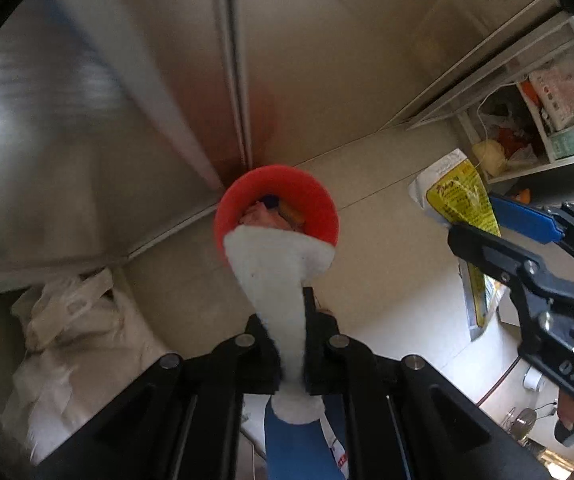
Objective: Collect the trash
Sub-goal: 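Carry the wipe and yellow packet down over the red bucket with both tools, then open the left tool to drop the wipe into the bucket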
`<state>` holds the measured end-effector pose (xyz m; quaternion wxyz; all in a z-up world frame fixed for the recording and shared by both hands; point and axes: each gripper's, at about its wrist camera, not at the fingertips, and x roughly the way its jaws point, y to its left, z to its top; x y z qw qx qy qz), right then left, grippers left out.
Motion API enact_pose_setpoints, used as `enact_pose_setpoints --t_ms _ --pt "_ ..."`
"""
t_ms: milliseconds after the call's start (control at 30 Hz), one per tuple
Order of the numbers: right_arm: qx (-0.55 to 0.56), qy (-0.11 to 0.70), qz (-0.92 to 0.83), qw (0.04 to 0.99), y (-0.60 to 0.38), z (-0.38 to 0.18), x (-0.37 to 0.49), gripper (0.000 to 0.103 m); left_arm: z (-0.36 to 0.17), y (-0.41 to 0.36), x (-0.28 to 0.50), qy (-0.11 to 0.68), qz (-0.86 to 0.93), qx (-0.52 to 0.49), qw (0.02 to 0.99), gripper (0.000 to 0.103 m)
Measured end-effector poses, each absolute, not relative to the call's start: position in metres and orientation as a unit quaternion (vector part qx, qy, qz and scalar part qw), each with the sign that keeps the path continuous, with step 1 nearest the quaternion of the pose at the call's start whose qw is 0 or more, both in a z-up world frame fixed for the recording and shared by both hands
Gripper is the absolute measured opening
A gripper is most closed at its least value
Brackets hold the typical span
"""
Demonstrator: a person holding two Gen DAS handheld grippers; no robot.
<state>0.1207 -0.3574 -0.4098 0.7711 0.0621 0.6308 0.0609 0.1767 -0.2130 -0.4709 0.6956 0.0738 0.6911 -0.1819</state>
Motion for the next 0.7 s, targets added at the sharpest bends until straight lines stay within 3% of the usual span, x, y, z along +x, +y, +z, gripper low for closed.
enact_pose_setpoints --t_ms 233,400,467,533,633,700 --pt "0.076 0.637 0.046 0.766 -0.373 -0.465 0.128 0.037 -0.539 -0.240 0.194 0.692 -0.173 0.093 0.695 0.006" --pt "0.084 0.641 0.035 0.762 -0.371 -0.486 0.128 0.037 -0.560 -0.244 0.202 0.690 -0.171 0.088 0.698 0.007" --pt "0.082 0.647 0.038 0.757 -0.371 -0.490 0.127 0.037 -0.564 -0.245 0.204 0.682 -0.172 0.093 0.705 0.015" --pt "0.072 0.647 0.041 0.758 -0.371 -0.488 0.125 0.037 -0.565 -0.247 0.203 0.676 -0.176 0.106 0.708 0.046" --pt "0.073 0.650 0.044 0.755 -0.374 -0.487 0.122 0.037 -0.569 -0.251 0.201 0.670 -0.154 0.140 0.712 0.058" --pt "0.072 0.652 0.042 0.754 -0.374 -0.487 0.121 0.037 -0.572 -0.250 0.201 0.681 -0.165 0.123 0.702 0.059"
